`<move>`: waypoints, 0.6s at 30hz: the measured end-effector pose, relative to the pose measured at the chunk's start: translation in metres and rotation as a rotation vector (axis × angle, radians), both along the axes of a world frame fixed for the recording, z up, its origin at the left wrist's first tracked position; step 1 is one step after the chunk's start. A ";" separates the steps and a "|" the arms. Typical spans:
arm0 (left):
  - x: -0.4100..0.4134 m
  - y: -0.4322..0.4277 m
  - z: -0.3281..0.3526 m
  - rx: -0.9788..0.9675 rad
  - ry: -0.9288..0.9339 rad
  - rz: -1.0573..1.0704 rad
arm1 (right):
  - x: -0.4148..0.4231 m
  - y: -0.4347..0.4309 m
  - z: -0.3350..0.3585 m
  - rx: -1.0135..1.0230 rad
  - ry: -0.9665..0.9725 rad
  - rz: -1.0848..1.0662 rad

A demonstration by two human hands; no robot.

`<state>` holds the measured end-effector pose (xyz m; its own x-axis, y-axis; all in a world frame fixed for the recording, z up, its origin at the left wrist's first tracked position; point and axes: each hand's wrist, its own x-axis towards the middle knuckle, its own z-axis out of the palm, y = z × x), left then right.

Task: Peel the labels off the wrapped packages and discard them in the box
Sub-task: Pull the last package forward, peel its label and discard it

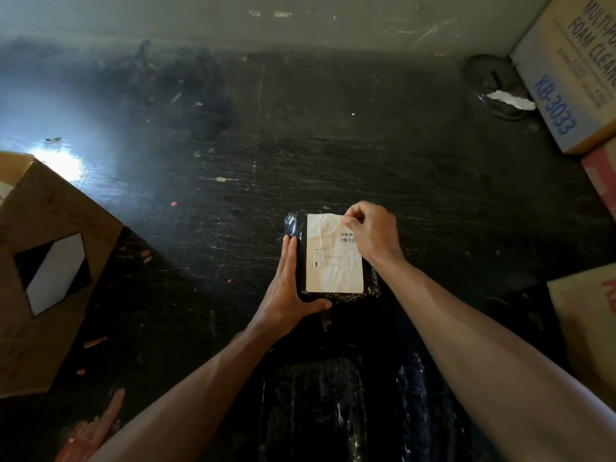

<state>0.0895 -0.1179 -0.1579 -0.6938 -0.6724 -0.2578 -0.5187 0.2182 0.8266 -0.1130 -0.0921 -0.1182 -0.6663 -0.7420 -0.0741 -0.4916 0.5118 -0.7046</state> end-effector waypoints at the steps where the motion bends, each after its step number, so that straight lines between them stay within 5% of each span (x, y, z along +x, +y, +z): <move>1: 0.000 0.000 0.000 -0.004 0.000 0.001 | 0.003 0.001 0.001 -0.009 -0.001 0.009; 18: 0.001 0.008 -0.004 0.033 0.021 0.057 | 0.014 0.020 0.020 -0.125 -0.063 0.106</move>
